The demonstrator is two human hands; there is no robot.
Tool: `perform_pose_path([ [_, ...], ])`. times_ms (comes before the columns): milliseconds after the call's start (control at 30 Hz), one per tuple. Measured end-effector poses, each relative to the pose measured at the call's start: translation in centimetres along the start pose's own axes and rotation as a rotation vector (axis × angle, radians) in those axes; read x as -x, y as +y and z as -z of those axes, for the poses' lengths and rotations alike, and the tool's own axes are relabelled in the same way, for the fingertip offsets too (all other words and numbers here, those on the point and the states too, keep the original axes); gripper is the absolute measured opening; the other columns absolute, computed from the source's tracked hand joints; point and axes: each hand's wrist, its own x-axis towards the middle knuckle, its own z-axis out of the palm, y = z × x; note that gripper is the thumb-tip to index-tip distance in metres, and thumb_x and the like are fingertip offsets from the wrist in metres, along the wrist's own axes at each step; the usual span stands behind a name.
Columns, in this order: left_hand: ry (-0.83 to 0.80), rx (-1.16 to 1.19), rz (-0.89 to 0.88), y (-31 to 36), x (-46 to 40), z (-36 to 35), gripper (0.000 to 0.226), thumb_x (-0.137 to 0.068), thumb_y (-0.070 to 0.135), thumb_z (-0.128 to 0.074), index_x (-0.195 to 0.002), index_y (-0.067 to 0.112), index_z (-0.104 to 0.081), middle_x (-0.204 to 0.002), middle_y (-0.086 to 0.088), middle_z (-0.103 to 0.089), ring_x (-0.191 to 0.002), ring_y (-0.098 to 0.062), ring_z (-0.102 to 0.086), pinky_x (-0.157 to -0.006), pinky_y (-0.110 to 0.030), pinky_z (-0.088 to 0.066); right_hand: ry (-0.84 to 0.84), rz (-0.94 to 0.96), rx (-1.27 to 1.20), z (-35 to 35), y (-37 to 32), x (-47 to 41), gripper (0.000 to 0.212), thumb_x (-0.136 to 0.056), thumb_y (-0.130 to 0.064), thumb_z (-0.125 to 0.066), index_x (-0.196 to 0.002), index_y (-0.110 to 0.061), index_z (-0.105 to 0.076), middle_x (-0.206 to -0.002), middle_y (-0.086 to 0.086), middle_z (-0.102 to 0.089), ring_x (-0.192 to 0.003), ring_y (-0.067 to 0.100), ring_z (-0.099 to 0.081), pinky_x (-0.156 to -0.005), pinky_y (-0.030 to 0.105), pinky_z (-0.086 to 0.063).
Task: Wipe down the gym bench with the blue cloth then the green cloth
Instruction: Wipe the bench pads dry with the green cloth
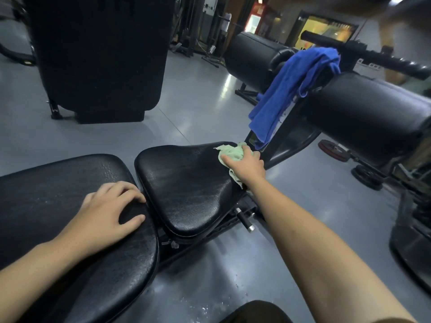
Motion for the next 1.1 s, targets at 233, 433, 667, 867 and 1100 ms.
perform_pose_path([
  [233,-0.003,-0.023,-0.011,-0.1,-0.1,-0.1,0.045,-0.076,0.072,-0.039,-0.110,0.048,-0.055,-0.122,0.033,-0.041,-0.124,-0.003,-0.033,-0.100,-0.042,-0.034,0.021,0.019,0.090,0.1,-0.2,-0.2,0.085,-0.073,-0.079,-0.045,-0.146,-0.036,-0.034,-0.138,0.007,-0.040,-0.123,0.033,-0.042,-0.097,0.045,-0.038],
  [433,-0.004,-0.016,-0.004,0.1,0.0,-0.1,0.049,-0.075,0.073,-0.036,-0.111,0.046,-0.055,-0.122,0.031,-0.042,-0.126,-0.004,-0.033,-0.102,-0.042,-0.033,0.052,0.070,0.153,-1.2,0.2,3.1,0.090,-0.076,-0.080,-0.043,-0.150,-0.031,-0.029,-0.158,0.010,-0.020,-0.146,0.033,-0.017,-0.115,0.053,-0.023],
  [667,-0.034,-0.042,-0.028,-0.2,-0.4,0.3,0.047,-0.075,0.075,-0.035,-0.109,0.048,-0.052,-0.123,0.032,-0.040,-0.125,-0.002,-0.031,-0.098,-0.038,-0.032,0.010,0.118,0.202,-1.8,0.2,3.5,0.093,-0.077,-0.083,-0.045,-0.153,-0.033,-0.024,-0.164,0.008,-0.009,-0.151,0.031,0.002,-0.120,0.056,-0.011],
  [867,-0.075,-0.061,-0.032,-0.4,-1.3,0.6,0.047,-0.073,0.077,-0.035,-0.106,0.047,-0.050,-0.121,0.034,-0.038,-0.122,0.002,-0.029,-0.095,-0.037,-0.034,-0.053,0.174,0.335,-0.7,-1.0,-0.4,0.094,-0.074,-0.087,-0.037,-0.153,-0.037,-0.025,-0.160,0.007,-0.021,-0.147,0.032,-0.019,-0.116,0.055,-0.020],
  [1100,-0.126,-0.014,-0.062,-1.0,-1.0,1.0,0.051,-0.074,0.079,-0.036,-0.116,0.053,-0.047,-0.129,0.039,-0.032,-0.127,0.009,-0.021,-0.101,-0.034,-0.030,-0.215,0.277,0.438,-0.6,-3.5,-4.8,0.084,-0.082,-0.081,-0.036,-0.153,-0.037,-0.026,-0.153,0.006,-0.030,-0.138,0.034,-0.032,-0.110,0.050,-0.027],
])
